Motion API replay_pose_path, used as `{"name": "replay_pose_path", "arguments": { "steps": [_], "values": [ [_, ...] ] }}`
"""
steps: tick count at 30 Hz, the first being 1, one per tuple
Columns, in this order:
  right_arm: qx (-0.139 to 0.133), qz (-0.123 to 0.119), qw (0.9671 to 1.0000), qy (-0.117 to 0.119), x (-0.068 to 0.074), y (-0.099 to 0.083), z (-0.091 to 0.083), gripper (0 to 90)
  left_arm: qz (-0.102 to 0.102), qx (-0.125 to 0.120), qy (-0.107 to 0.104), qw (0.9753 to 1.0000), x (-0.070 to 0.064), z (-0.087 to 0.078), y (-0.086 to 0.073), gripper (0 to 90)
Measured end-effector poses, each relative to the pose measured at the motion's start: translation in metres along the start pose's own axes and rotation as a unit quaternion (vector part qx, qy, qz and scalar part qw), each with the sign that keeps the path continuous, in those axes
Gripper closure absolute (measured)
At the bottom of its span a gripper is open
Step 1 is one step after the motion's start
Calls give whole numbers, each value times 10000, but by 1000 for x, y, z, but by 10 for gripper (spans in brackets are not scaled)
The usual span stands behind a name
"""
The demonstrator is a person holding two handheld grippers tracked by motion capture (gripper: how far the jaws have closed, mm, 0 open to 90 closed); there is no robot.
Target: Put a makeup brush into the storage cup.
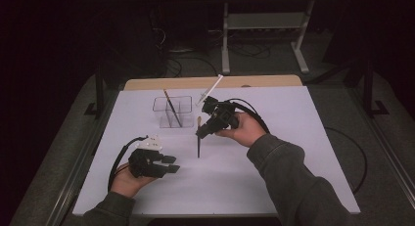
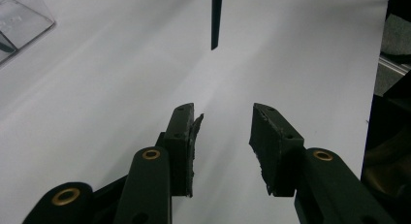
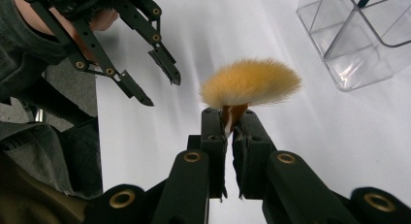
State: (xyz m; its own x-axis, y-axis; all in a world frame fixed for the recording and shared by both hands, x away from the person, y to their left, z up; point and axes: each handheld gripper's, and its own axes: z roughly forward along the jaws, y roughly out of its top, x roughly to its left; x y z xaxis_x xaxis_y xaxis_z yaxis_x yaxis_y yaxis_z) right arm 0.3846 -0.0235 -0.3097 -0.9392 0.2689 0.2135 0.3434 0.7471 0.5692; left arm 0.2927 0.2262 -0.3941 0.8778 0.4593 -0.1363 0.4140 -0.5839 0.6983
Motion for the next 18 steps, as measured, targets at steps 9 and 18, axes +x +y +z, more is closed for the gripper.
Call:
{"name": "replay_pose_path", "arguments": {
  "steps": [9, 18],
  "values": [
    [23, -11, 9999, -110, -6, 4, -7, 828, 19, 7, 20, 10000, -1, -2, -4, 580],
    [14, -52, 9999, -143, -11, 11, -12, 828, 43, -61, 45, 10000, -2, -3, -6, 566]
  ]
}}
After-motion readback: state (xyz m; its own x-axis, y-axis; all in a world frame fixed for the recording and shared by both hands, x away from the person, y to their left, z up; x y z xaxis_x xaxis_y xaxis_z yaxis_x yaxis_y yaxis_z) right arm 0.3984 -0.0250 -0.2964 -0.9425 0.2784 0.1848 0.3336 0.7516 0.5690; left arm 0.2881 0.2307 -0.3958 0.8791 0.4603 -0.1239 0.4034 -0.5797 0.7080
